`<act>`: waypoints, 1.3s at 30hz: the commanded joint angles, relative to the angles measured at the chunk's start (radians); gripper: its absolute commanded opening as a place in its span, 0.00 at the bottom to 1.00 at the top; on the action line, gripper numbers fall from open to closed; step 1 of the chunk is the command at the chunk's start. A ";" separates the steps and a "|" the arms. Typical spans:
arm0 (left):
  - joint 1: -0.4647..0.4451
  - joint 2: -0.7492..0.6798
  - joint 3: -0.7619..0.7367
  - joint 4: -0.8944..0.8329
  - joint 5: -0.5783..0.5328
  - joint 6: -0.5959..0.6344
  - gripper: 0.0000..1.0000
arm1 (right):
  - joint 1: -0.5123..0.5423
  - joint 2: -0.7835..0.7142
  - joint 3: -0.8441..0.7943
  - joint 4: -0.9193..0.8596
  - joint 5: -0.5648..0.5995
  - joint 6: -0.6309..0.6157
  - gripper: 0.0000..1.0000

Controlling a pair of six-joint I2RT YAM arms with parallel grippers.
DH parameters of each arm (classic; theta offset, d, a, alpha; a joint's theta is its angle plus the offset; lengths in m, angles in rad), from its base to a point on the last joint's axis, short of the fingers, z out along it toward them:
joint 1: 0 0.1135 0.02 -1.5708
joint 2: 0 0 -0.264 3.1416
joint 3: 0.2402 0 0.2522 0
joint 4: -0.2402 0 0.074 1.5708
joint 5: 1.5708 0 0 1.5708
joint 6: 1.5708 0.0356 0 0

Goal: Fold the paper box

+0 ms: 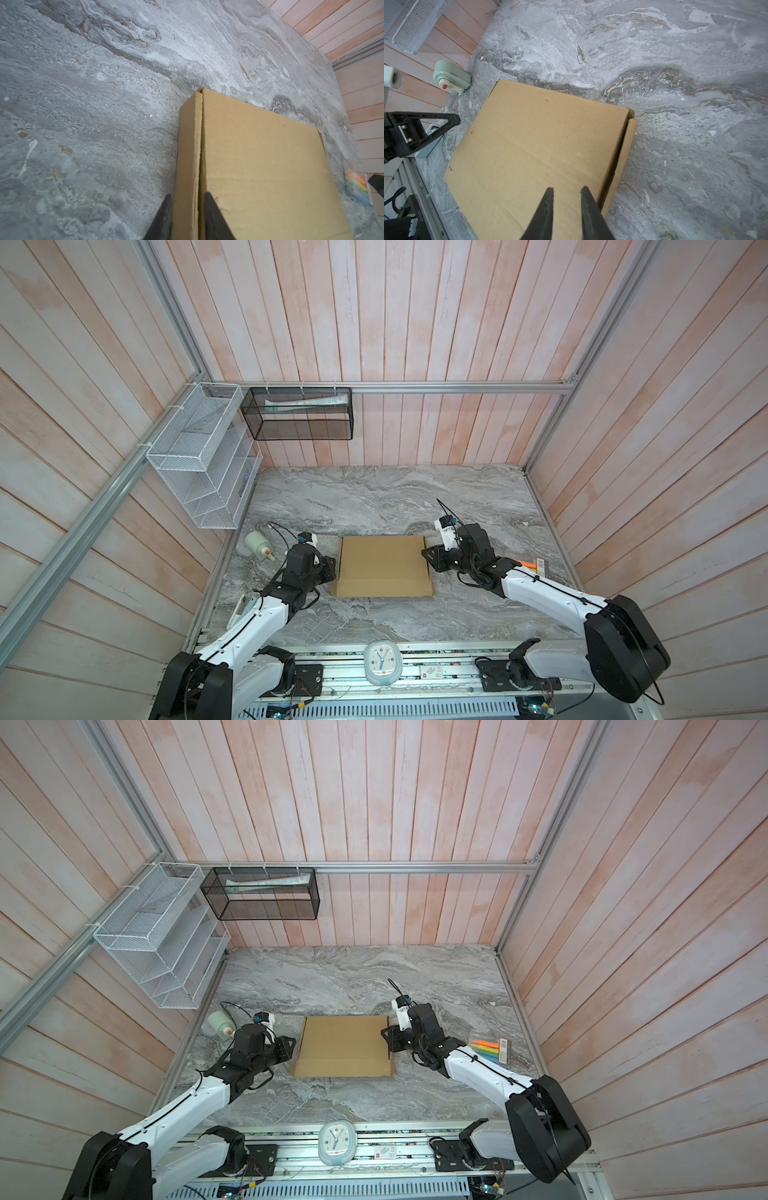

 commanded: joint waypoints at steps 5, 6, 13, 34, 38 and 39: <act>0.065 0.047 0.043 0.012 0.110 0.061 0.29 | -0.004 0.033 0.012 -0.019 -0.065 -0.024 0.30; 0.074 0.056 0.046 0.017 0.127 0.064 0.29 | -0.003 0.035 0.011 -0.020 -0.067 -0.021 0.31; 0.108 0.109 0.072 0.040 0.203 0.089 0.29 | -0.004 0.052 0.010 -0.044 -0.067 -0.025 0.34; 0.120 0.179 0.095 0.034 0.270 0.144 0.29 | -0.005 0.082 -0.004 -0.068 -0.032 -0.024 0.39; 0.120 0.195 0.107 0.022 0.261 0.155 0.29 | -0.007 0.089 -0.007 -0.065 -0.032 -0.025 0.40; 0.120 0.198 0.109 0.021 0.259 0.157 0.29 | -0.006 0.091 -0.008 -0.063 -0.032 -0.024 0.40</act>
